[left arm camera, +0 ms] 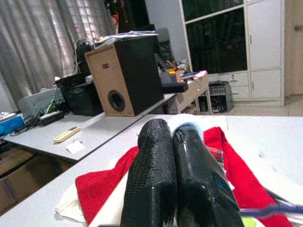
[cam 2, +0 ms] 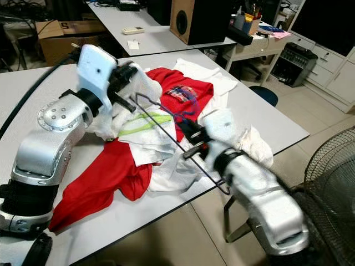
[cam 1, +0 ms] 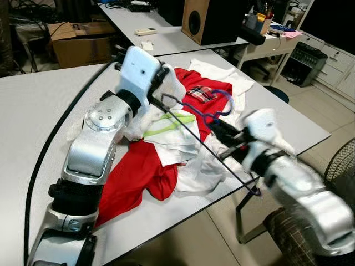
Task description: Hang hanger
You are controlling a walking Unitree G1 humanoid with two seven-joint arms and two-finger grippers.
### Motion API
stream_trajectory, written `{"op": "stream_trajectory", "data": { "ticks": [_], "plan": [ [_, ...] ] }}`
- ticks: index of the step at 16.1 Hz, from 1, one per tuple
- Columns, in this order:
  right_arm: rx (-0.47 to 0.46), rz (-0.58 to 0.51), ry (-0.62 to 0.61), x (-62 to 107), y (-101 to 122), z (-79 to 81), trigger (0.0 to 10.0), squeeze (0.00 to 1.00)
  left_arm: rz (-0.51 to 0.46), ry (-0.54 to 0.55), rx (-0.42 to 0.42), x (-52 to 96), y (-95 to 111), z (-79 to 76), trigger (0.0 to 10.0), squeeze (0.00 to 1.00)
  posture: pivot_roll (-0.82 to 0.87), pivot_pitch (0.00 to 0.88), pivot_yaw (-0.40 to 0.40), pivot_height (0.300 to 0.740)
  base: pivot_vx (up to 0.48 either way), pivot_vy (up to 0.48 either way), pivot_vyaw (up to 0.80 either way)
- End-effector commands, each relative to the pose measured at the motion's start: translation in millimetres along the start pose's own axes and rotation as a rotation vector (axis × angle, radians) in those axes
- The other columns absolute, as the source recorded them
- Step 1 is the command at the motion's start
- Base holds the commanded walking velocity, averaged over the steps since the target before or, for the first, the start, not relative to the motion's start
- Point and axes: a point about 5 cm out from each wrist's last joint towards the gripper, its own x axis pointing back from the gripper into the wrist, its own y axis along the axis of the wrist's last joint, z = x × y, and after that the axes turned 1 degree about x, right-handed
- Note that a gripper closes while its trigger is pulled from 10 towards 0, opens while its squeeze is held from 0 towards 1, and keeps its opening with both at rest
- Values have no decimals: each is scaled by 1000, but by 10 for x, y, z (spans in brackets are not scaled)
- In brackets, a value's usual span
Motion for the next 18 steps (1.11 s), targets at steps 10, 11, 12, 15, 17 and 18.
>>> {"op": "stream_trajectory", "data": {
  "ticks": [10, 11, 12, 15, 17, 18],
  "plan": [
    [233, -65, -100, -88, -15, 114, 10000, 0, -28, 128, 139, -54, -45, 194, 0, 0, 40, 0, -94, 740, 0, 0, 0],
    [234, -78, -107, -107, -10, 143, 10000, 0, -42, 141, 148, -60, -28, 226, 0, 0, 40, 0, -94, 740, 0, 0, 0],
    [222, -92, -125, -123, -4, 152, 10000, 0, -56, 131, 154, -64, -3, 232, 0, 0, 40, 0, -94, 740, 0, 0, 0],
    [170, -125, -186, -177, 18, 136, 10000, 0, -52, 36, 167, -99, 28, 109, 0, 0, 48, 0, -70, 740, 0, 0, 0],
    [98, -120, -189, -207, -6, 160, 10000, 0, -112, 17, 232, -141, 153, 83, 0, 0, 55, 0, -67, 740, 0, 0, 0],
    [90, -119, -193, -210, -10, 161, 10000, 0, -120, 7, 238, -145, 173, 75, 0, 0, 55, 0, -67, 740, 0, 0, 0]
  ]
}}
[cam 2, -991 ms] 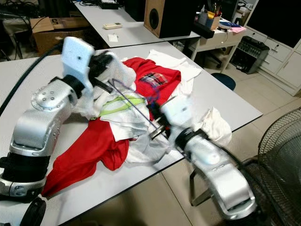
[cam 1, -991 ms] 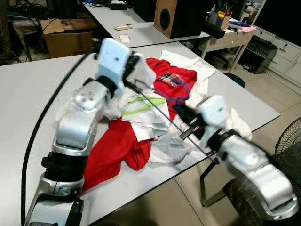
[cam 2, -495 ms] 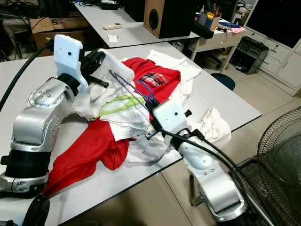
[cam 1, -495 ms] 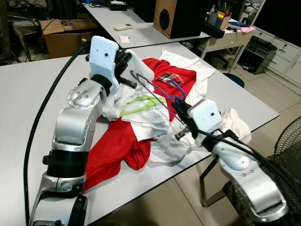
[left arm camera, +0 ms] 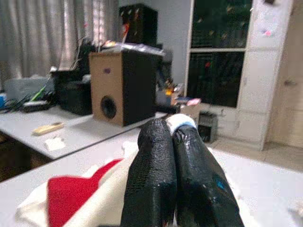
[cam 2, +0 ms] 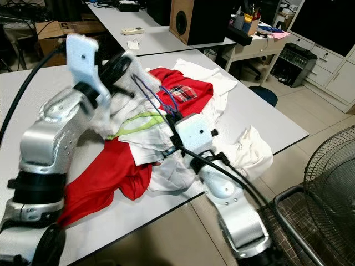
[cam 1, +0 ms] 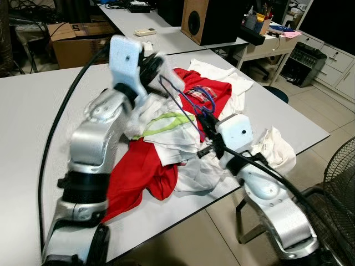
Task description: Hang hanger
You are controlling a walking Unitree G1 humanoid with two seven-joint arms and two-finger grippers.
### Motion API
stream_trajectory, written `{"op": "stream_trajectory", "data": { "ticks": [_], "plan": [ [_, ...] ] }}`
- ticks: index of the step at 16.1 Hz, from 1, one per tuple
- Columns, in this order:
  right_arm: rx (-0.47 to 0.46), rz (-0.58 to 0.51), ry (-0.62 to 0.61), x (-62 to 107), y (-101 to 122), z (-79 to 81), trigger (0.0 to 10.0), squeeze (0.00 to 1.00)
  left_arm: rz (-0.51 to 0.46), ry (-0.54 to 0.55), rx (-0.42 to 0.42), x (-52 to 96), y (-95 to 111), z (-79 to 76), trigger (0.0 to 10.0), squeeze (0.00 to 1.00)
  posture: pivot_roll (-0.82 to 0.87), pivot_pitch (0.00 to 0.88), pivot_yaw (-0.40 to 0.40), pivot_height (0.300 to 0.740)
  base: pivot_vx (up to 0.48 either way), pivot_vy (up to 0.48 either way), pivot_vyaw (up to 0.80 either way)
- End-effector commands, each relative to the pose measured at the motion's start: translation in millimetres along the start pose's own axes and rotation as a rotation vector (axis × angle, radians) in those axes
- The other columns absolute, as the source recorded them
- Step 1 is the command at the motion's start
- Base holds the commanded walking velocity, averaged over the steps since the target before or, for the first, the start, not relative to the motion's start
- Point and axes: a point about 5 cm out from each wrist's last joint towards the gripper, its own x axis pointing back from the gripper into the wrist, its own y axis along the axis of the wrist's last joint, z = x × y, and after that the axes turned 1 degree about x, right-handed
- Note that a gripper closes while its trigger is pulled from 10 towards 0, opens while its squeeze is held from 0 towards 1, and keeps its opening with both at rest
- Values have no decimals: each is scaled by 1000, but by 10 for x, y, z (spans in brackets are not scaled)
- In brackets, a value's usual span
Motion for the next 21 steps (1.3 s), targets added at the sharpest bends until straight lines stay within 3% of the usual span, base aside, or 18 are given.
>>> {"op": "stream_trajectory", "data": {
  "ticks": [1, 4, 6, 7, 9, 10, 12, 15, 17, 18, 21],
  "plan": [
    [-22, 7, -90, -12, -10, -137, 10000, 0, -35, -53, -8, -20, 128, -67, 0, 0, 58, 0, -66, 740, 0, 0, 0],
    [-106, 4, -191, -4, -28, -242, 10000, 0, -28, -10, -32, 3, 131, 14, 0, 0, 61, 0, -68, 740, 0, 0, 0],
    [-256, 15, -234, 4, -77, -275, 10000, 0, -11, 19, -52, 19, 105, 72, 0, 0, 63, 0, -72, 740, 0, 0, 0],
    [-373, 20, -257, 5, -108, -288, 10000, 0, -1, 20, -58, 30, 82, 89, 0, 0, 63, 0, -72, 740, 0, 0, 0],
    [-716, 18, -214, -6, -150, -283, 10000, 0, 46, 16, -108, 62, 2, 112, 0, 0, 62, 0, -71, 740, 0, 0, 0],
    [-783, 23, -191, -8, -160, -273, 10000, 0, 56, 14, -117, 69, -15, 116, 0, 0, 62, 0, -71, 740, 0, 0, 0],
    [-1064, 37, -74, -8, -180, -233, 10000, 0, 109, -42, -188, 91, -105, 95, 0, 0, 61, 0, -73, 740, 0, 0, 0],
    [-1189, 61, 34, 38, -174, -192, 10000, 0, 158, -91, -259, 119, -191, 90, 0, 0, 59, 0, -75, 740, 0, 0, 0],
    [-1357, 64, 70, 88, -126, -186, 10000, 0, 173, -80, -297, 135, -207, 138, 588, 0, 48, 0, -79, 740, 0, 0, 0],
    [-1415, 55, 60, 96, -117, -206, 10000, 0, 164, -69, -304, 128, -188, 158, 78, 0, 48, 0, -79, 740, 0, 0, 0],
    [-1502, -11, -7, 96, -97, -310, 10000, 0, 183, -137, -328, 141, -183, 138, 0, 0, 36, 0, -80, 740, 0, 0, 0]
  ]
}}
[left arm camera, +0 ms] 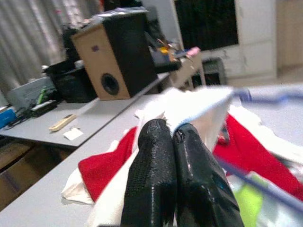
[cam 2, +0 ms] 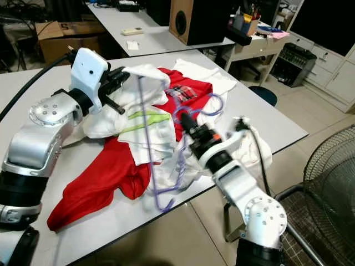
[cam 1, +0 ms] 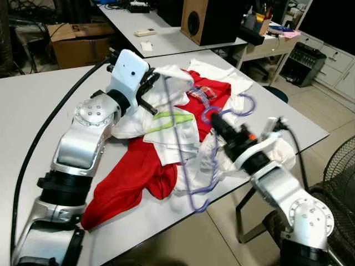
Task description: Hang hanger
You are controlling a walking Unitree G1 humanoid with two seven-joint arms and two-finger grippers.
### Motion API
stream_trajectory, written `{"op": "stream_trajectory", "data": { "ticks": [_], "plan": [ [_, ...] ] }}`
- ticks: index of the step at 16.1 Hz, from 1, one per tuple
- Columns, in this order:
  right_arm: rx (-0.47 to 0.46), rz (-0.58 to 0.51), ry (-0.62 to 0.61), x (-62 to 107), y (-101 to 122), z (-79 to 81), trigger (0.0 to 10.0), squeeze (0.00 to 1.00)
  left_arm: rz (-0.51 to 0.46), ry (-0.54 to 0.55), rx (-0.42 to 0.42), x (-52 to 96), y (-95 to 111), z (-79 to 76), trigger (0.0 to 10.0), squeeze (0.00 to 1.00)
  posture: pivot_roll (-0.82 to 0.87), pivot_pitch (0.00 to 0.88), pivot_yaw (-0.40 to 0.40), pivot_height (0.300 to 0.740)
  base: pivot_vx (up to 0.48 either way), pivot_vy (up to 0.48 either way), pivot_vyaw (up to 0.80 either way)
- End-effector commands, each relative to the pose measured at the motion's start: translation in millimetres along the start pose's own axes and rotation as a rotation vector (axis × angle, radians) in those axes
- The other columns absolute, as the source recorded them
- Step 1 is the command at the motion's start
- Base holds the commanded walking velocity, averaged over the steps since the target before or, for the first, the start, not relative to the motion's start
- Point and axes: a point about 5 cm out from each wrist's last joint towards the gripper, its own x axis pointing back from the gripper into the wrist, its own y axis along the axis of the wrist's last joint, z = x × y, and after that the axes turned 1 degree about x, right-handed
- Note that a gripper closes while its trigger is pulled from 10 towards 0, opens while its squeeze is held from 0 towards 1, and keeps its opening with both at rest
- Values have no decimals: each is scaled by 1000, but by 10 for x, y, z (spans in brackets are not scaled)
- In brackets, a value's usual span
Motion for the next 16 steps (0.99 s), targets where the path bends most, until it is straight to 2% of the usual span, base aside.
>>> {"op": "stream_trajectory", "data": {
  "ticks": [1, 4, 5, 6, 7, 8, 9, 12, 15, 16],
  "plan": [
    [-72, -43, 22, -21, 32, 36, 10000, 0, 20, -68, -27, -7, -14, -63, 0, 0, 32, 0, -79, 740, 0, 0, 0],
    [-120, -87, -37, -154, 151, -29, 10000, 0, 89, -165, -24, 12, -137, -158, 0, 0, 28, 0, -75, 740, 0, 0, 0],
    [-134, -91, -60, -208, 151, -70, 10000, 0, 91, -180, -15, -1, -158, -192, 1294, 0, 32, 0, -79, 740, 0, 0, 0],
    [-131, -88, -86, -249, 140, -108, 10000, 0, 90, -167, 2, -22, -193, -203, 10000, 0, 39, 0, -84, 740, 0, 0, 0],
    [-127, -85, -95, -264, 135, -121, 10000, 0, 90, -155, 12, -32, -213, -203, 10000, 0, 39, 0, -84, 740, 0, 0, 0],
    [-112, -78, -109, -290, 127, -136, 10000, 0, 120, -152, -33, -17, -308, -209, 10000, 0, 37, 0, -77, 740, 0, 0, 0],
    [-101, -76, -112, -306, 137, -133, 10000, 0, 148, -139, -76, 27, -389, -189, 10000, 1000, 34, 0, -73, 740, 0, 0, 0],
    [-95, -91, -117, -317, 180, -146, 10000, 0, 180, -151, -129, 192, -501, -152, 10000, 1000, 32, 0, -65, 740, 0, 0, 0],
    [-85, -91, -124, -315, 178, -163, 10000, 0, 166, -238, -179, 351, -530, -188, 10000, 1000, 35, 0, -68, 740, 0, 0, 0],
    [-85, -85, -124, -326, 169, -165, 10000, 0, 199, -283, -208, 386, -599, -235, 10000, 302, 35, 0, -68, 740, 0, 0, 0]
  ]
}}
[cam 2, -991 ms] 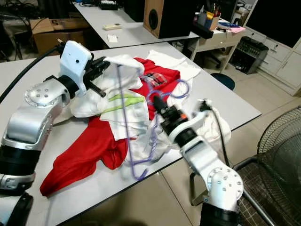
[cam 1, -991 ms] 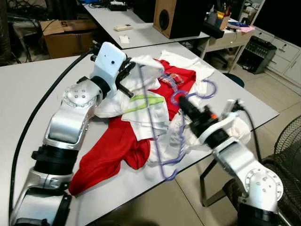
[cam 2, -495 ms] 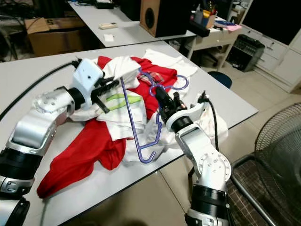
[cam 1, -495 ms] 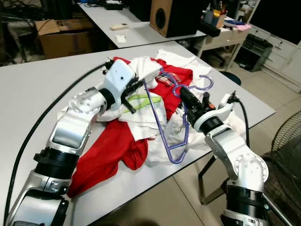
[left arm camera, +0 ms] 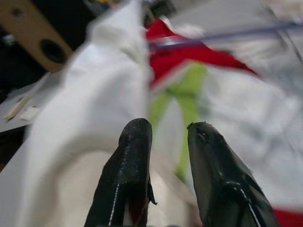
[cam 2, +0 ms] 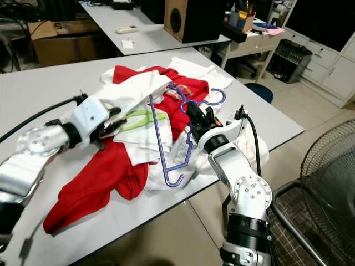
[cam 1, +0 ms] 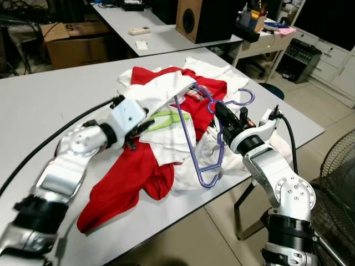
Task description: Hang hanger
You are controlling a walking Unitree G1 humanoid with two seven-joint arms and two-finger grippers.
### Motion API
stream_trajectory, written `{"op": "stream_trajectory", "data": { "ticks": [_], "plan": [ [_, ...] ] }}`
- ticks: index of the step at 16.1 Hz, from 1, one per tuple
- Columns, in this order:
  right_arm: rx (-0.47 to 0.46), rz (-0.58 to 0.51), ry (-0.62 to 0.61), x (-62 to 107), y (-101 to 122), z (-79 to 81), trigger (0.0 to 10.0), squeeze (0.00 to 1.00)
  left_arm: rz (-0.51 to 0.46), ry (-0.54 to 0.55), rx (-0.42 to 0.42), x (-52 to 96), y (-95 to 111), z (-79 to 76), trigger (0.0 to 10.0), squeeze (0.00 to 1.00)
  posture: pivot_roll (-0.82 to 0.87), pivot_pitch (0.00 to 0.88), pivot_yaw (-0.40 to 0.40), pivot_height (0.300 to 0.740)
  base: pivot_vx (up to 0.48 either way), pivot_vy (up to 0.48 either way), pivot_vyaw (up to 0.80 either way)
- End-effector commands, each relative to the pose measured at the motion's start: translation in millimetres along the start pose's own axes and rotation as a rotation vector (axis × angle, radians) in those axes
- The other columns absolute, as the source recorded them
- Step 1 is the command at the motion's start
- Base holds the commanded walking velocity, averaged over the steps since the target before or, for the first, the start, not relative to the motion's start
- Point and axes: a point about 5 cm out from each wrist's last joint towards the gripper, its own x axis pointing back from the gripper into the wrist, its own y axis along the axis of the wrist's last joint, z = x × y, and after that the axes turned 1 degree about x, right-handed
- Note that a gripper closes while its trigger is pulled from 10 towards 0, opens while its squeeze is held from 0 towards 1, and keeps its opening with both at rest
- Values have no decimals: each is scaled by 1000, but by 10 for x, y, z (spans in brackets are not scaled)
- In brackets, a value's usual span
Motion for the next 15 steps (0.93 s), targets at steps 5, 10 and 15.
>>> {"op": "stream_trajectory", "data": {
  "ticks": [5, 10, 15],
  "plan": [
    [15, -10, 7, -9, 21, 19, 10000, 0, 113, 12, -159, 5, -185, -65, 10000, 0, 37, 0, -66, 740, 0, 0, 0],
    [11, -11, 14, -4, 18, 18, 10000, 0, 0, 100, -250, 49, -70, 35, 10000, 0, 36, 0, -62, 740, 0, 0, 0],
    [13, -7, 17, -23, 5, 24, 10000, 0, 144, 16, -186, 58, -445, -116, 10000, 0, 41, 0, -66, 740, 0, 0, 0]
  ]
}}
